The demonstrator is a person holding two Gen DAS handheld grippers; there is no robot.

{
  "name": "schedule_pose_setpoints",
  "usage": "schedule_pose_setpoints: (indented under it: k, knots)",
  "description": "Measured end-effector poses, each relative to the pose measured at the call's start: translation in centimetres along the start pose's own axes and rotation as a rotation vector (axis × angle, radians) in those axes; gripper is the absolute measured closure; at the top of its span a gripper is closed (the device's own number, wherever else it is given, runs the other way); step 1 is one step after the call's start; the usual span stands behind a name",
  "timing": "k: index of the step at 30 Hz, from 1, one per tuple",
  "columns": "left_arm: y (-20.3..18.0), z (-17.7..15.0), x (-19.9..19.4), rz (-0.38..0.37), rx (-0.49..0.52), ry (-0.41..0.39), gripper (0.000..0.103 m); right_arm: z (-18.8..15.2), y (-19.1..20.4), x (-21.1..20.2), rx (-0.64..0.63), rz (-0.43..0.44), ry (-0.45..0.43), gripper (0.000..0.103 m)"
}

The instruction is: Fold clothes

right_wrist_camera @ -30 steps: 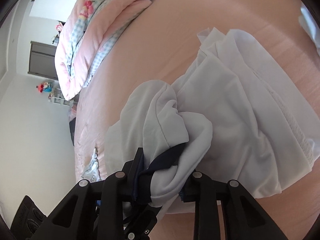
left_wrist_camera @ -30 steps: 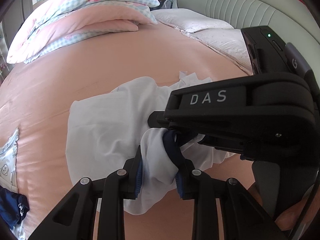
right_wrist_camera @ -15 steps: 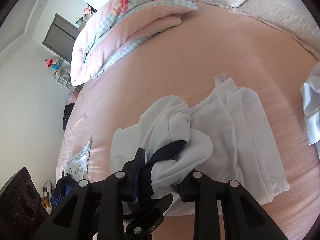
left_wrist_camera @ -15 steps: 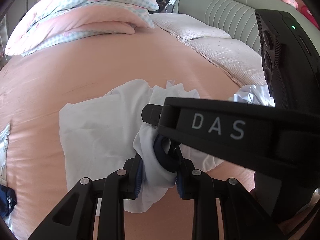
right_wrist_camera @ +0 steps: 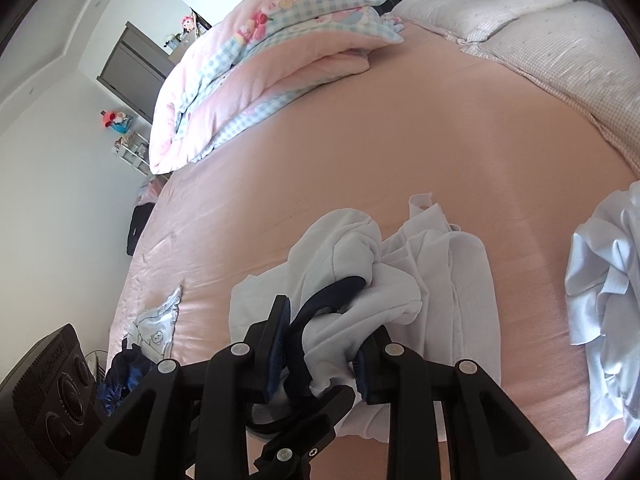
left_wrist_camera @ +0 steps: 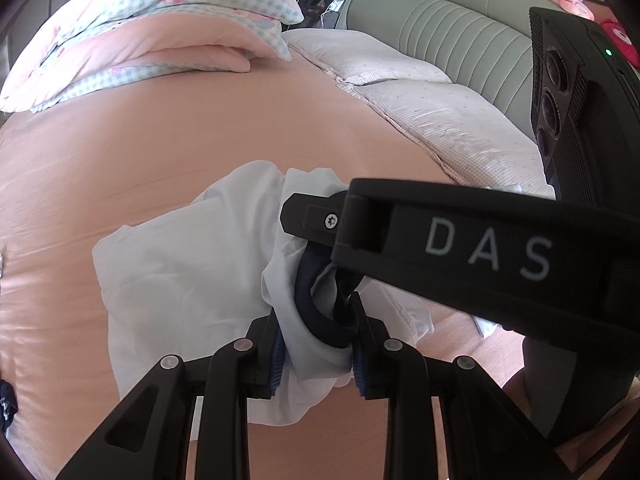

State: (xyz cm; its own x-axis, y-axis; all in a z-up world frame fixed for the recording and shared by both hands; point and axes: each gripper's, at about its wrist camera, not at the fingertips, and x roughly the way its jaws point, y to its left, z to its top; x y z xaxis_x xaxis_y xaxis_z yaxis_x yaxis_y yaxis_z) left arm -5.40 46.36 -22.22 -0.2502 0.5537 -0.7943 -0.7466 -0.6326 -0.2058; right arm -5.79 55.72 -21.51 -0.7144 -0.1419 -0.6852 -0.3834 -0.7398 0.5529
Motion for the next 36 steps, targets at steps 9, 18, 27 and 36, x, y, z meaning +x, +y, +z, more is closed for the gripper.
schedule_pose_setpoints:
  k: [9, 18, 27, 36]
  knots:
    - [-2.0, 0.6, 1.1, -0.028, 0.016, 0.011, 0.079, 0.9, -1.3, -0.9, -0.040, -0.041, 0.010, 0.076]
    - [-2.9, 0.5, 3.5, -0.027, 0.032, 0.048, 0.079, 1.2, -3.8, -0.7, -0.025, -0.077, 0.021, 0.076]
    - [-3.2, 0.7, 4.9, -0.050, 0.002, 0.083, 0.079, 1.1, -5.2, -0.4, -0.044, -0.151, 0.048, 0.076]
    - [-3.3, 1.6, 4.8, -0.071, -0.014, 0.194, 0.053, 0.3, -5.7, 0.2, -0.064, -0.268, 0.072, 0.075]
